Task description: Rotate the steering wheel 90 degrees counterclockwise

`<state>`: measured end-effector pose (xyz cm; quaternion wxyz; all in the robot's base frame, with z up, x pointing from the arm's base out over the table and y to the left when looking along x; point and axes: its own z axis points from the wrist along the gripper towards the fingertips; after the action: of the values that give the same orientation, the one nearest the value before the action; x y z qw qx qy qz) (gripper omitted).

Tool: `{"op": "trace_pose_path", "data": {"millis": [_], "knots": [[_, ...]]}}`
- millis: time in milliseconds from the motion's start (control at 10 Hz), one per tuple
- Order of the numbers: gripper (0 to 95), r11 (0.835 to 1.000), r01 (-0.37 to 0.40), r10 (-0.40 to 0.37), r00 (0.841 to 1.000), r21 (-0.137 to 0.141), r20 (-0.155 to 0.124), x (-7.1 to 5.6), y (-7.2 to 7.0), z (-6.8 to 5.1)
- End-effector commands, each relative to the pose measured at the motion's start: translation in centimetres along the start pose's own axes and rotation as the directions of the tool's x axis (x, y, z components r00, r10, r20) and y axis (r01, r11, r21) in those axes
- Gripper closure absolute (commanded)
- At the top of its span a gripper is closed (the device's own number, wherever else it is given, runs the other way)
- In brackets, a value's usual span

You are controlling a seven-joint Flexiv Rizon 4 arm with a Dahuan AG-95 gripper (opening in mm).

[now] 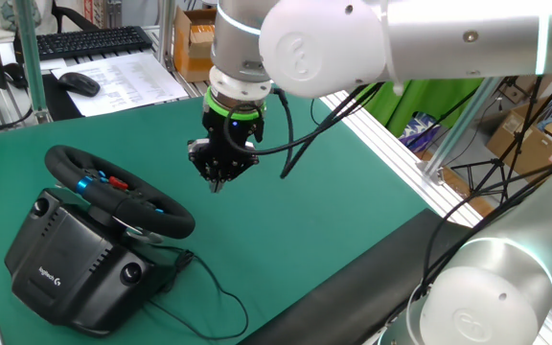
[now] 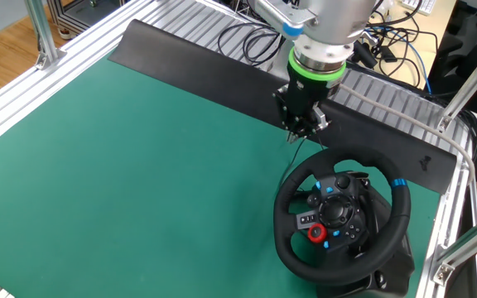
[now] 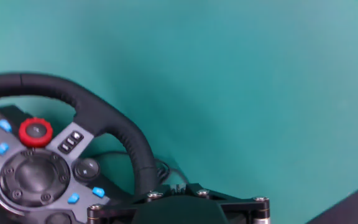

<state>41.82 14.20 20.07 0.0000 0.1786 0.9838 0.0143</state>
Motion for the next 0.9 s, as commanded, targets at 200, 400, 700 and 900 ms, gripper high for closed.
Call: {"op": "trace_pose_path", "data": {"millis": [200,400,700,900], "knots": [[95.0,0.999,0.034,-0.035,0.998,-0.012,-0.057,-0.04,-0.33,-0.16],[95.0,0.997,-0.071,0.065,0.989,-0.04,-0.133,0.11,-0.53,-0.68],[95.0,0.984,-0.176,0.172,0.976,-0.019,-0.134,0.33,-0.4,-0.51],[95.0,0.975,-0.221,0.217,0.967,-0.014,-0.137,0.58,-0.43,-0.68]]}}
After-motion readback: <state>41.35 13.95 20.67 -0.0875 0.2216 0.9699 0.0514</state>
